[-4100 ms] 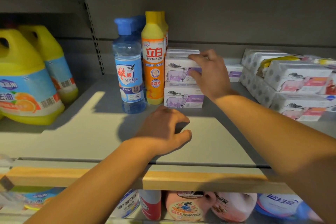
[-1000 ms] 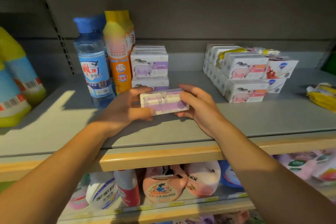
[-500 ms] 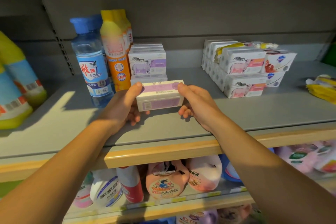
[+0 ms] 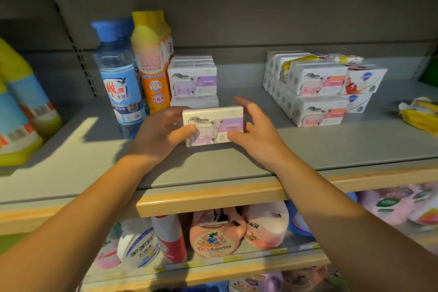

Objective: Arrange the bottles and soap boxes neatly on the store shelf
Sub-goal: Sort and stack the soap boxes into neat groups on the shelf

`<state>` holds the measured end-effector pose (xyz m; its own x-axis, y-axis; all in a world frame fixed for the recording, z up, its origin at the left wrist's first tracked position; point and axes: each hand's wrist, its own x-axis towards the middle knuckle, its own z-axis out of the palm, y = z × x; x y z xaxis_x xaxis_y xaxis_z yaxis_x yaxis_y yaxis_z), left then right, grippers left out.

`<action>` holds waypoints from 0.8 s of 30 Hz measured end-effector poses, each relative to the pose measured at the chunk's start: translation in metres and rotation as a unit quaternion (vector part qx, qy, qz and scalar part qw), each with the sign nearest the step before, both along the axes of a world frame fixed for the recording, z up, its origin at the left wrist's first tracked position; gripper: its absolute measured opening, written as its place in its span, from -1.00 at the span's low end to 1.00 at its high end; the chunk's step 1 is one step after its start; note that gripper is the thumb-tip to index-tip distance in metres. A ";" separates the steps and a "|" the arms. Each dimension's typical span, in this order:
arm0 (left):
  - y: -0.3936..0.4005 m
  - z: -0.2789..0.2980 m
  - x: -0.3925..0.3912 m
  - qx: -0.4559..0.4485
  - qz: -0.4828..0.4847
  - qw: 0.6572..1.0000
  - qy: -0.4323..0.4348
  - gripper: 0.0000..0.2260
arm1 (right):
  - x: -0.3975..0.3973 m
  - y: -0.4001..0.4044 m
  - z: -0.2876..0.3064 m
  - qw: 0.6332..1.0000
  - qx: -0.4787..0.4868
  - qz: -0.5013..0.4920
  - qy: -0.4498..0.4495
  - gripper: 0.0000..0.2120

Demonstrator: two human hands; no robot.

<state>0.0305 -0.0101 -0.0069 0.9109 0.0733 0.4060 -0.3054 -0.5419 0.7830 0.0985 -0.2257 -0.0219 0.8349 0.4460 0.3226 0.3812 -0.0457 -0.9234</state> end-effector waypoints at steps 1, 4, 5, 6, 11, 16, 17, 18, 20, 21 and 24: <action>-0.002 0.001 -0.001 0.012 0.004 1.000 -0.021 -0.72 | -0.001 0.002 0.001 0.999 -0.025 -0.009 -0.029 -0.33; -0.005 0.000 -0.004 0.034 0.027 0.997 -0.066 -0.69 | -0.004 0.005 0.002 0.992 -0.074 -0.040 -0.095 -0.38; -0.006 -0.002 -0.004 0.035 0.034 0.996 -0.074 -0.64 | -0.005 0.006 0.002 0.990 -0.076 -0.046 -0.105 -0.41; -0.007 -0.003 -0.005 0.038 0.036 0.995 -0.087 -0.60 | -0.005 0.006 0.002 0.989 -0.072 -0.050 -0.115 -0.44; -0.009 -0.003 -0.007 0.089 0.040 0.986 -0.136 -0.55 | -0.007 0.005 0.001 0.977 -0.080 -0.096 -0.173 -0.56; -0.009 -0.003 -0.006 0.092 0.072 0.989 -0.089 -0.61 | -0.006 0.005 0.000 0.971 -0.075 -0.138 -0.182 -0.56; -0.008 -0.004 -0.006 0.095 0.082 0.989 -0.073 -0.63 | -0.006 0.005 -0.001 0.969 -0.074 -0.144 -0.187 -0.55; -0.005 -0.004 -0.006 0.102 0.096 0.989 -0.053 -0.67 | -0.005 0.005 0.000 0.967 -0.075 -0.153 -0.191 -0.55; 0.000 -0.008 -0.006 0.141 0.137 0.980 -0.002 -0.72 | -0.003 0.005 0.003 0.961 -0.079 -0.175 -0.199 -0.56; 0.003 -0.009 -0.008 0.183 0.159 0.970 0.026 -0.73 | 0.000 0.005 0.007 0.958 -0.077 -0.186 -0.204 -0.56; 0.006 -0.013 -0.013 0.297 0.159 0.939 0.073 -0.78 | 0.014 0.011 0.025 0.946 -0.081 -0.209 -0.234 -0.55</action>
<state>0.0173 -0.0039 -0.0198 0.9306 0.1517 0.3331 0.0338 -0.9418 0.3344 0.1126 -0.2149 0.0029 0.7321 0.1842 0.6558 0.6637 -0.4096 -0.6259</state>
